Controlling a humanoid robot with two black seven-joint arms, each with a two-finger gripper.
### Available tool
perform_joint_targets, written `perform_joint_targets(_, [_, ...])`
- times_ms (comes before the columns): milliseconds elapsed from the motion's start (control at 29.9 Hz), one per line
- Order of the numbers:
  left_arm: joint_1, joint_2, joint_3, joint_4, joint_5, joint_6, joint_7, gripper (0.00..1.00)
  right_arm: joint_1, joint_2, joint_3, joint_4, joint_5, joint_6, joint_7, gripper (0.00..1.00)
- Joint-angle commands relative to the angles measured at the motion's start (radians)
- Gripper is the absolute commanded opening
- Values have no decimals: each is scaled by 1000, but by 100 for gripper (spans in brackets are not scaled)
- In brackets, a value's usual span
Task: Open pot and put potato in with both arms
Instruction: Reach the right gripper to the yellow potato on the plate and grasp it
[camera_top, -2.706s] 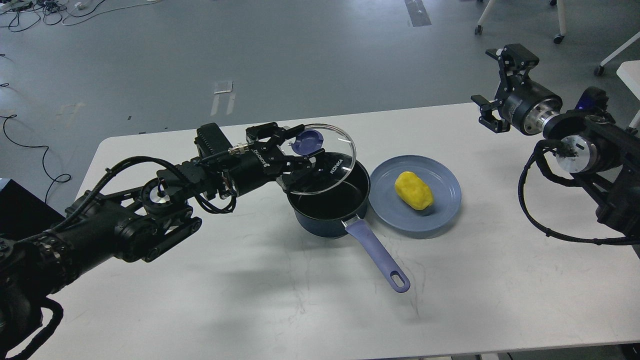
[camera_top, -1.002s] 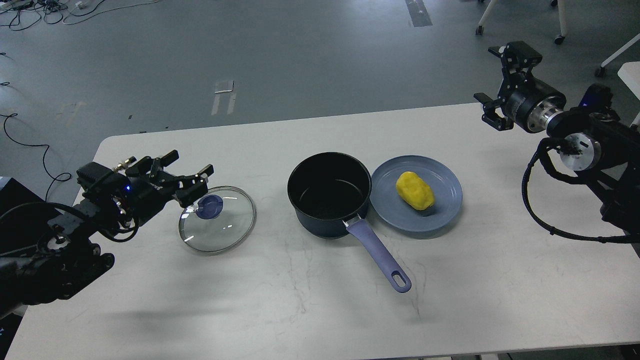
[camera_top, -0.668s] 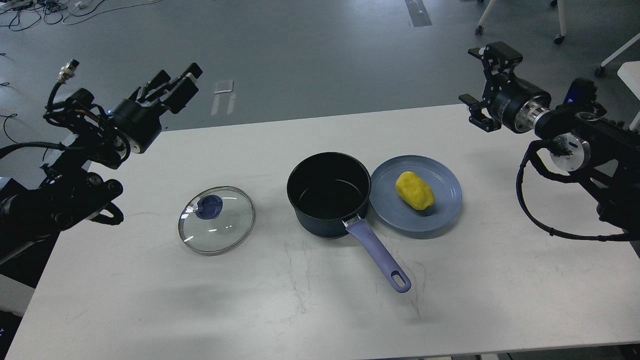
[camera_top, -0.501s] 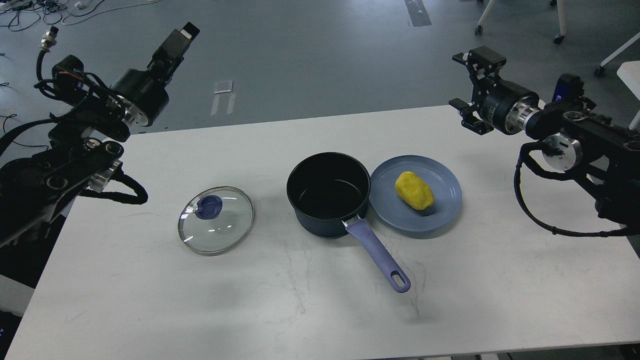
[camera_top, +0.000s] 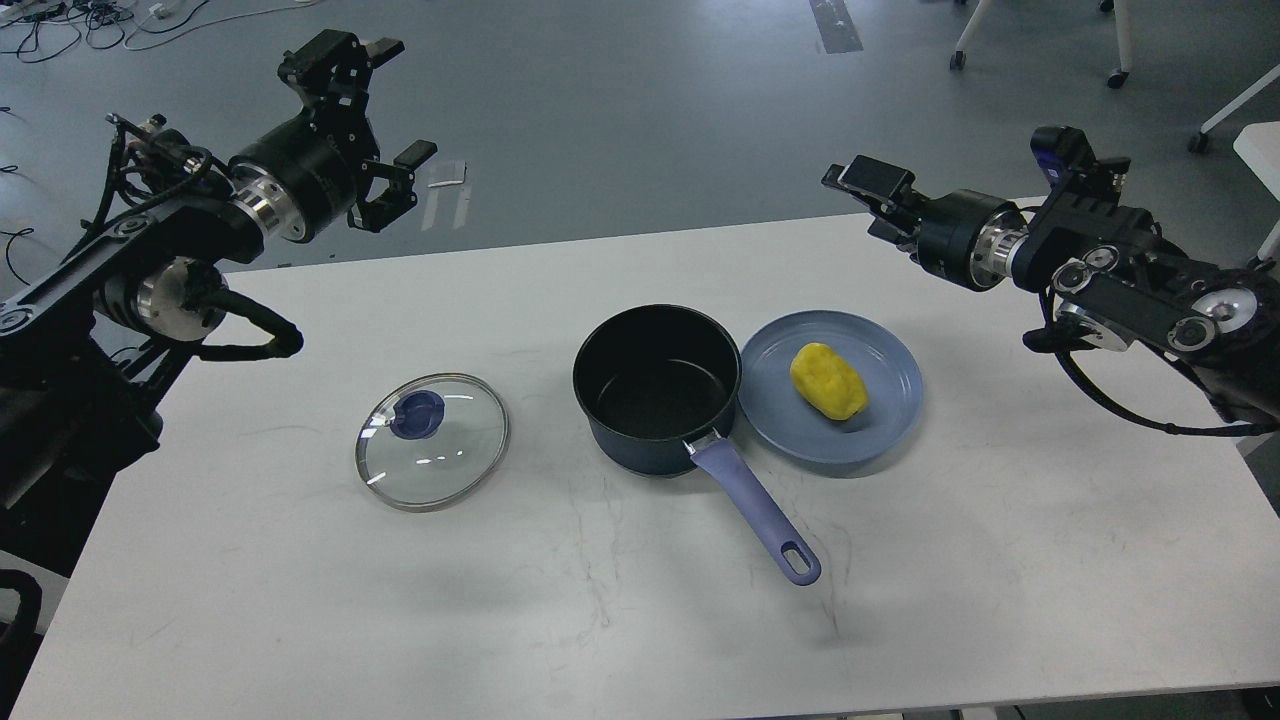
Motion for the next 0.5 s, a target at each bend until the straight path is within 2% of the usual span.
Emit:
perform_joint_targets(0, [23,-6,-31,-7,-53,-5,43,98,13,21,-103,4,-155,-81,21,100])
perform_joint_targets(134, [28,-5,-35,-7,-53,-17,43,98,35,53,-196,17,-218,-115,24,100])
perform_joint_targets(334, [29,-2,-31,-2,-47,-21,36,98,64,13,-286,72,-309,-118,68,100])
perform_joint_targets(468, [31,-3,-29,-2,-45,-19,33,98,66,-14,-324,95,-337,-121,68,100])
